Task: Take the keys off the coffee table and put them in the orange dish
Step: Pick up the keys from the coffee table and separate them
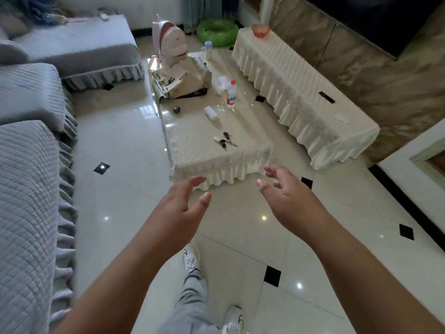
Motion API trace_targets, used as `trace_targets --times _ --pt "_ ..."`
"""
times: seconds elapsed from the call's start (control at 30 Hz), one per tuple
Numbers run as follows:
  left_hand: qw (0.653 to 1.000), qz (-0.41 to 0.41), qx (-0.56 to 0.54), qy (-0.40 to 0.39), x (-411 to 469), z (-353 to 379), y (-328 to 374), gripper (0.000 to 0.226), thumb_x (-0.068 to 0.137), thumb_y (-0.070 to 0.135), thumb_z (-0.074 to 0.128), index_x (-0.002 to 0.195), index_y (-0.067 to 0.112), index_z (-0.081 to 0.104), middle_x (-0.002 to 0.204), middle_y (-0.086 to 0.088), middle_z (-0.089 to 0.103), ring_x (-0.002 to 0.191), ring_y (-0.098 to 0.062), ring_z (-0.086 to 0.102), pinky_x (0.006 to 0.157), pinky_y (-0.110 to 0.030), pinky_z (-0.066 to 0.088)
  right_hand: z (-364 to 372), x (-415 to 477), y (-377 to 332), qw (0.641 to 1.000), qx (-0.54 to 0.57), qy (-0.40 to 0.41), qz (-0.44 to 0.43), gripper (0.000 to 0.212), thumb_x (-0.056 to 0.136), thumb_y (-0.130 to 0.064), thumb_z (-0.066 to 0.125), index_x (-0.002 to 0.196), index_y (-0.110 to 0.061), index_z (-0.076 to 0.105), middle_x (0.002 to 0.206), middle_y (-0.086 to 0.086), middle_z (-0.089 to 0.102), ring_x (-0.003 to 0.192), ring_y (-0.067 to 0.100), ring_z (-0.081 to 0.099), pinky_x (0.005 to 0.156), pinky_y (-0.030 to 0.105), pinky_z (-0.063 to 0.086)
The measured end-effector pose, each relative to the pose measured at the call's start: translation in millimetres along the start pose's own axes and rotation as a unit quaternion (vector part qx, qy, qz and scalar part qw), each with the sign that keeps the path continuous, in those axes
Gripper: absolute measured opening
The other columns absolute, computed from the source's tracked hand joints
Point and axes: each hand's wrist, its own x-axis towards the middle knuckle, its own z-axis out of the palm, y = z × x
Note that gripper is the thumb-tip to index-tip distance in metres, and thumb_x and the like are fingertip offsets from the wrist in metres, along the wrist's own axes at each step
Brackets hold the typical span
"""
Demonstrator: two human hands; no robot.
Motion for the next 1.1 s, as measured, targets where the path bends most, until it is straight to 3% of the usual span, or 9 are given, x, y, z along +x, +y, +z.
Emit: trace_targets --times 0.3,0.47,0.63,0.87,1.1 --pt "0.998 0.043 0.013 -0.053 147 -33 -7 0.049 0.084 0.071 0.038 0.129 0.055 0.039 0.137 0.023 0.045 0.106 0.015 0.044 0.096 -0.029 0.039 6 116 -45 0.999 -0.022 0.038 0.022 0.049 0.095 -0.050 0.047 0.141 -0.035 0.042 0.143 -0.012 0.048 0.126 0.009 0.047 0.100 0.036 0.041" --pt "0.996 0.042 0.037 -0.076 219 -58 -18 0.050 0.087 0.066 0.042 0.134 0.046 0.041 0.140 0.016 0.046 0.123 -0.004 0.046 0.104 -0.039 0.039 24 170 -63 0.998 -0.010 0.051 0.031 0.048 0.094 -0.049 0.050 0.139 -0.035 0.041 0.140 -0.012 0.049 0.123 0.008 0.048 0.098 0.034 0.041" --pt "0.996 0.031 0.006 -0.077 258 -74 -25 0.051 0.088 0.065 0.043 0.135 0.045 0.041 0.139 0.016 0.046 0.120 -0.001 0.046 0.104 -0.035 0.039 39 201 -66 0.998 -0.025 0.016 0.056 0.050 0.093 -0.052 0.047 0.141 -0.038 0.037 0.145 -0.013 0.045 0.127 0.007 0.045 0.092 0.028 0.034" --pt "0.998 0.001 0.001 -0.061 301 -73 -24 0.049 0.090 0.061 0.045 0.136 0.045 0.041 0.140 0.016 0.046 0.112 -0.001 0.050 0.100 -0.033 0.041 40 266 -60 0.999 -0.029 -0.003 0.036 0.049 0.093 -0.049 0.049 0.140 -0.033 0.040 0.143 -0.009 0.048 0.125 0.009 0.047 0.090 0.028 0.035" --pt "0.999 -0.049 0.018 -0.007 340 -61 -5 0.049 0.090 0.060 0.045 0.136 0.045 0.041 0.143 0.015 0.044 0.112 -0.001 0.047 0.099 -0.033 0.040 19 335 -47 0.998 0.000 -0.062 0.000 0.048 0.094 -0.046 0.050 0.139 -0.032 0.041 0.143 -0.007 0.047 0.126 0.012 0.047 0.104 0.039 0.041"
